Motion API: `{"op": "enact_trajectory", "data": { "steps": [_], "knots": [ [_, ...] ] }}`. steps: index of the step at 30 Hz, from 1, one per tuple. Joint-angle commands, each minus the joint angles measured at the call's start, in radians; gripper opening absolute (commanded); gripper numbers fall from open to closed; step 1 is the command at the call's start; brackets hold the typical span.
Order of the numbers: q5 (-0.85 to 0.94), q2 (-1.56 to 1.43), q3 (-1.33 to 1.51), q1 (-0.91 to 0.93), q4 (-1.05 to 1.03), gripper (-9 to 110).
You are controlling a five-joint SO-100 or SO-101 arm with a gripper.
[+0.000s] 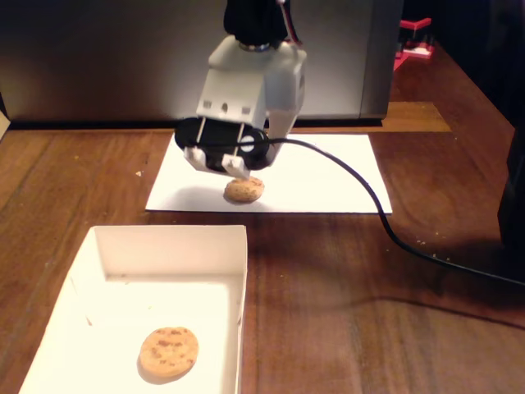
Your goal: Grasp a mini cookies block and put it in the white box.
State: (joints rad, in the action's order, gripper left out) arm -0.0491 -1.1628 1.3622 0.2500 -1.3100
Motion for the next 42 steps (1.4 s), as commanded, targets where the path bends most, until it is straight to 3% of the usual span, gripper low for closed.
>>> {"op": "enact_trajectory", "data": {
  "steps": [1,42],
  "knots": [
    [-0.015,-0.021,-0.104,0.006,0.021,38],
    [-0.04,0.124,-0.126,0.04,0.087,37]
  ]
}}
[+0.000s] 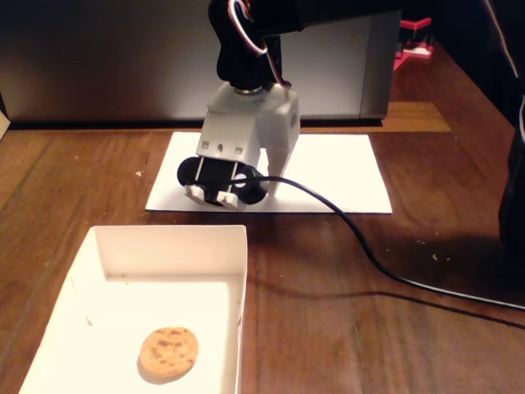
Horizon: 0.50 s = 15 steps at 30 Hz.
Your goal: Grasp a mini cookies block and put it in the white box.
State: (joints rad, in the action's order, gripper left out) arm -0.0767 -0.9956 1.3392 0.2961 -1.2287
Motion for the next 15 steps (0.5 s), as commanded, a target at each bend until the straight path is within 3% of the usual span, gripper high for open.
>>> {"op": "enact_trajectory", "data": {
  "steps": [1,15],
  "knots": [
    [-0.012,-0.041,-0.104,-0.006,0.006,37],
    [-0.014,0.025,-0.158,0.011,-0.021,35]
  ]
}}
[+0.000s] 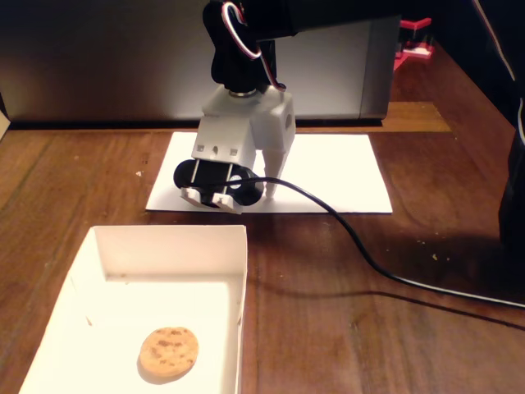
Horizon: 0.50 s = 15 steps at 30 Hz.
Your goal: Grasp a mini cookies block and put it in the white box.
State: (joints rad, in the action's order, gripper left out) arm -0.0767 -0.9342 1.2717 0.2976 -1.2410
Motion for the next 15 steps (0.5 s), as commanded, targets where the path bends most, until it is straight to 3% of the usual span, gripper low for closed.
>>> {"op": "enact_trajectory", "data": {
  "steps": [1,15],
  "knots": [
    [-0.014,-0.037,-0.092,0.009,-0.009,35],
    [-0.028,-0.011,-0.11,0.032,-0.014,27]
  ]
}}
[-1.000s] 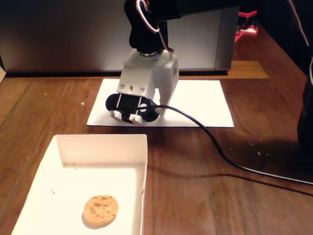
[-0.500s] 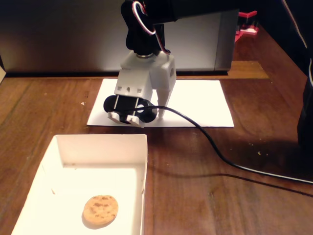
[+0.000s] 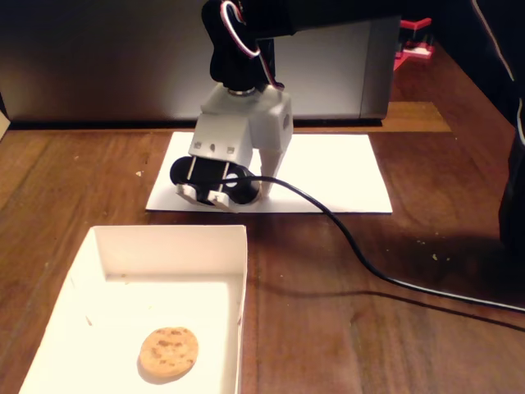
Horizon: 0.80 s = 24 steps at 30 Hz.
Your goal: Grasp a mini cookies block and put it in the white box.
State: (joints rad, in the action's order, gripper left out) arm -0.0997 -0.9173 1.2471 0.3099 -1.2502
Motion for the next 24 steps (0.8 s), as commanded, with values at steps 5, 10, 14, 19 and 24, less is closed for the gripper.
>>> {"op": "enact_trajectory", "data": {
  "steps": [5,10,14,19,24],
  "knots": [
    [-0.005,-0.032,-0.087,0.028,-0.008,24],
    [-0.002,-0.035,-0.087,0.044,-0.008,20],
    [0.006,-0.031,-0.086,0.049,-0.008,18],
    [0.009,-0.028,-0.086,0.055,-0.008,18],
    [0.018,-0.043,-0.086,0.066,-0.008,18]
  ]
}}
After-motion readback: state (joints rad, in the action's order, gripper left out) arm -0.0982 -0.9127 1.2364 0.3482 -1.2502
